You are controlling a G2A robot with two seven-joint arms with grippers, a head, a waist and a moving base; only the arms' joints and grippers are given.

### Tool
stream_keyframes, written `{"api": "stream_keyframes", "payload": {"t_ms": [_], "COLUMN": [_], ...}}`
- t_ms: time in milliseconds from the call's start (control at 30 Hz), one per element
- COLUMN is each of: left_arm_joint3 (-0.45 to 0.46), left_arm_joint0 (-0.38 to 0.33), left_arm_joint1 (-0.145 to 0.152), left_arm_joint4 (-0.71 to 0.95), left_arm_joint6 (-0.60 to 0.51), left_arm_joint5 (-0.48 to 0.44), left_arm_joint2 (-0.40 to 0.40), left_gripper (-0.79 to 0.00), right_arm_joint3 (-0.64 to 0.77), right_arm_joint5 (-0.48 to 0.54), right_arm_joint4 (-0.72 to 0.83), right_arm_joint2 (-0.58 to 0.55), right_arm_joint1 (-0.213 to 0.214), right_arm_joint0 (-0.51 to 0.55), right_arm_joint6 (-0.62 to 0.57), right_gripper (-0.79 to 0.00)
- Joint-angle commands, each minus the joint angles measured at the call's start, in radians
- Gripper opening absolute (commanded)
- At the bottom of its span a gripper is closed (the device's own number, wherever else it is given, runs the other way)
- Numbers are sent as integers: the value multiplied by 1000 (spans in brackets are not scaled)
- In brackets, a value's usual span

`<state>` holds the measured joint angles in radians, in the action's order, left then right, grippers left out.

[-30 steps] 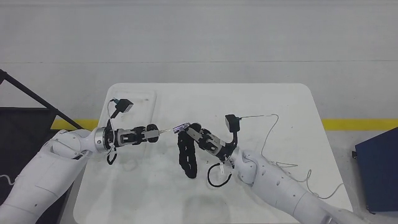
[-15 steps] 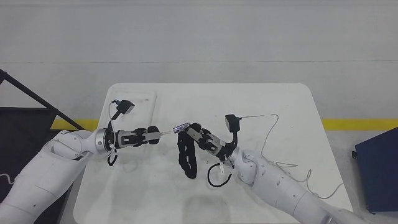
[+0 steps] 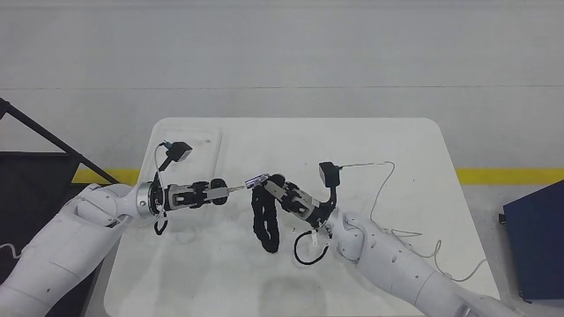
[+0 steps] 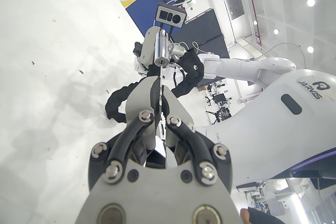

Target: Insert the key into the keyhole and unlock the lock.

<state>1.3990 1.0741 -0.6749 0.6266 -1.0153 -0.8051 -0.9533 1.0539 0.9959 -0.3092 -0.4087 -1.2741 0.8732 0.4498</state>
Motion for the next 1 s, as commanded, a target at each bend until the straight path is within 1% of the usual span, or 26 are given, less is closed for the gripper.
{"api": "stream_keyframes", "payload": {"t_ms": [0,967], "left_arm_joint3": [0,-25], "left_arm_joint0": [-4,-63], "left_arm_joint1": [2,19], "left_arm_joint4": [1,20], "left_arm_joint6": [3,47], "left_arm_joint5": [-3,-47], "left_arm_joint2": [8,103], "left_gripper": [-785,-785], "right_arm_joint3": [0,0], "right_arm_joint5": [0,0], "right_arm_joint4": [0,0], "right_arm_joint2": [0,0], "right_arm_joint1": [0,0], "right_arm_joint0": [0,0], "right_arm_joint6": [0,0], "right_gripper": [-785,-785]}}
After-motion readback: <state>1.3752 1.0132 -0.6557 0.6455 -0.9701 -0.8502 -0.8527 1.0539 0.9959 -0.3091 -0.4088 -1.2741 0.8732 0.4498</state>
